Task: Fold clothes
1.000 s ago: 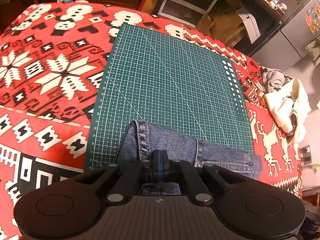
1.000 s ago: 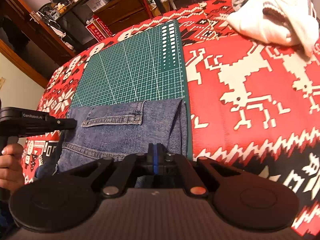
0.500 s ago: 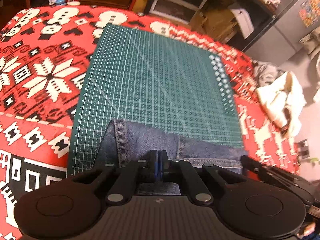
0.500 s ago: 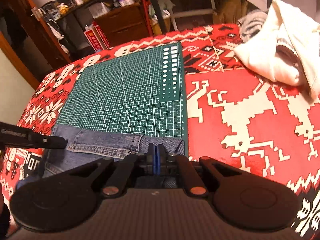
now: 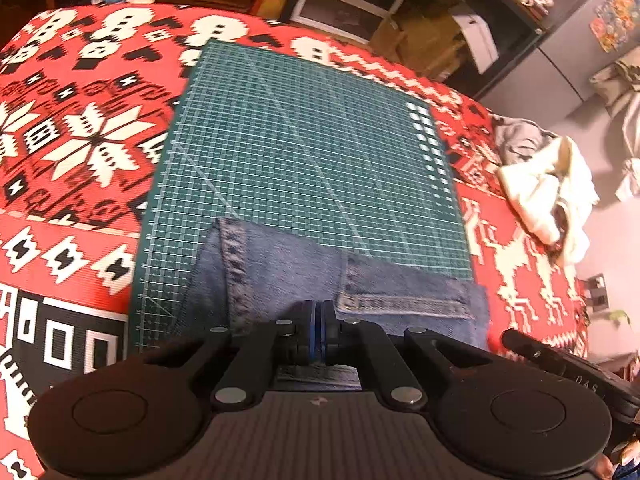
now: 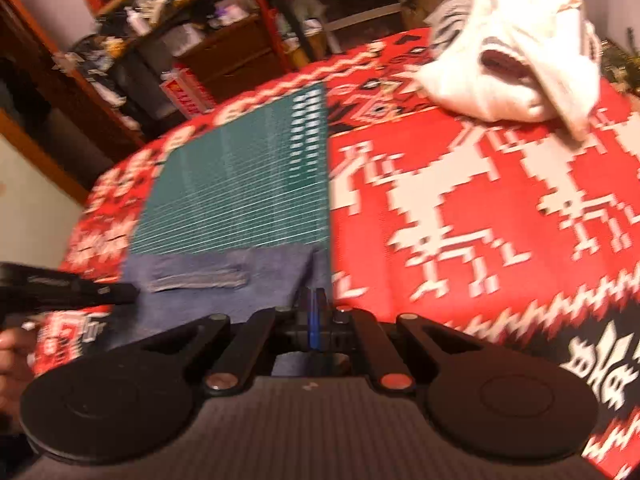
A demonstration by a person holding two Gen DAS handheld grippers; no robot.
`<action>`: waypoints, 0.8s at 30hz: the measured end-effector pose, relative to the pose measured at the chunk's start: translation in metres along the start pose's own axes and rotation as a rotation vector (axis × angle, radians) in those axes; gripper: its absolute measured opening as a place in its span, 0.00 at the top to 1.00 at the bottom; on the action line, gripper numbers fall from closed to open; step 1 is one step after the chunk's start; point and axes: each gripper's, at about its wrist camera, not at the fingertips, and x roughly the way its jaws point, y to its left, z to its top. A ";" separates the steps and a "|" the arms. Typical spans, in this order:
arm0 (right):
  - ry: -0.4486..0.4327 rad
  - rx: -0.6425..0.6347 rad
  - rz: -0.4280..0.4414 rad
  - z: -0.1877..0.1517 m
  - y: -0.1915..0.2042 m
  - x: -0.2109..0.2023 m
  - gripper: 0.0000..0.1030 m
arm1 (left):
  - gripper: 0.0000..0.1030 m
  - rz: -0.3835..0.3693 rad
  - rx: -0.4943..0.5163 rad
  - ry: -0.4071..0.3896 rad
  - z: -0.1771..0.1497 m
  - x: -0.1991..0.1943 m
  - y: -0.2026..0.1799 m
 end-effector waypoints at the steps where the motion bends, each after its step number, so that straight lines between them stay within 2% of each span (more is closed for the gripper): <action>1: 0.011 -0.007 0.009 -0.002 0.003 0.001 1.00 | 0.98 -0.004 0.006 0.000 -0.002 -0.001 -0.003; 4: 0.069 -0.045 -0.022 -0.012 0.011 0.013 1.00 | 0.98 -0.028 0.020 0.016 -0.005 -0.001 -0.011; 12: 0.094 -0.061 -0.005 -0.038 0.005 -0.004 1.00 | 0.98 -0.053 0.021 0.053 -0.017 0.002 -0.015; 18: 0.066 -0.094 0.015 -0.037 0.020 -0.015 0.98 | 0.98 -0.106 0.037 0.067 -0.024 -0.002 -0.023; 24: 0.045 -0.160 -0.057 -0.036 0.036 0.006 0.99 | 0.97 -0.116 0.078 0.096 -0.039 0.000 -0.038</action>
